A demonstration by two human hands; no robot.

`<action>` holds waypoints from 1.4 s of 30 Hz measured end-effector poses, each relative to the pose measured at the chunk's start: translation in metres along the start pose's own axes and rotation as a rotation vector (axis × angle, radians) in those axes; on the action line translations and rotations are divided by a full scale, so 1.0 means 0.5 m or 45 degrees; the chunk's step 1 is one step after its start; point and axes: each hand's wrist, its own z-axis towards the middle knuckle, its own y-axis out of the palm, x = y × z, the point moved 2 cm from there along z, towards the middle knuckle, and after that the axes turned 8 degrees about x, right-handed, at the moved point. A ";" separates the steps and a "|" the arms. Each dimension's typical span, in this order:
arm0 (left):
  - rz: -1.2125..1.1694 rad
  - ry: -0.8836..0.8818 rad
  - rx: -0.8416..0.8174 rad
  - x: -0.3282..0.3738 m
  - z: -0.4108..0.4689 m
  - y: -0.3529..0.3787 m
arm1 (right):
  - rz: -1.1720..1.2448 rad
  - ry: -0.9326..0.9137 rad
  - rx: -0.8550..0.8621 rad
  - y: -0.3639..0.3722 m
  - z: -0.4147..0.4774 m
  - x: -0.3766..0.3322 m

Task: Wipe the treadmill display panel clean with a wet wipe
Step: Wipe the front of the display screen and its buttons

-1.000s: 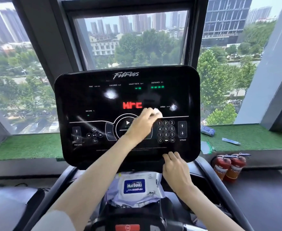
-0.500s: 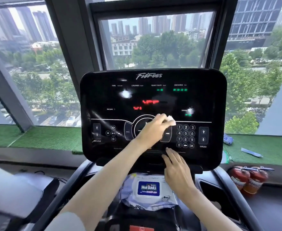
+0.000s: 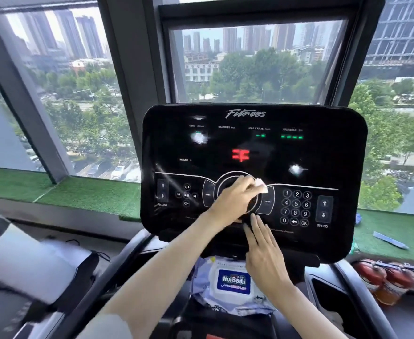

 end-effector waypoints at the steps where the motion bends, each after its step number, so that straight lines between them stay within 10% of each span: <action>1: 0.006 -0.064 0.034 -0.024 0.020 -0.020 | 0.010 -0.008 -0.004 -0.001 0.003 -0.004; 9: 0.065 -1.266 0.852 -0.186 -0.121 -0.123 | 0.057 -0.052 -0.018 0.018 -0.003 -0.036; 15: -0.017 -0.240 0.184 -0.042 -0.070 -0.025 | 0.061 -0.103 0.010 0.045 -0.012 -0.053; 23: 0.135 -1.102 0.762 -0.185 -0.126 -0.126 | 0.155 -0.143 -0.003 0.040 -0.008 -0.085; 28: 0.075 -0.079 0.028 -0.047 -0.126 -0.021 | 0.041 -0.192 -0.096 0.077 -0.020 -0.082; 30: 0.080 -0.009 -0.030 -0.071 -0.103 -0.037 | 0.036 -0.173 -0.131 0.077 -0.018 -0.083; 37: 0.177 -1.331 0.873 -0.166 -0.175 -0.120 | 0.062 -0.221 -0.099 0.075 -0.031 -0.080; 42: 0.119 -0.362 0.180 -0.061 -0.177 -0.043 | 0.046 -0.250 -0.096 0.072 -0.028 -0.085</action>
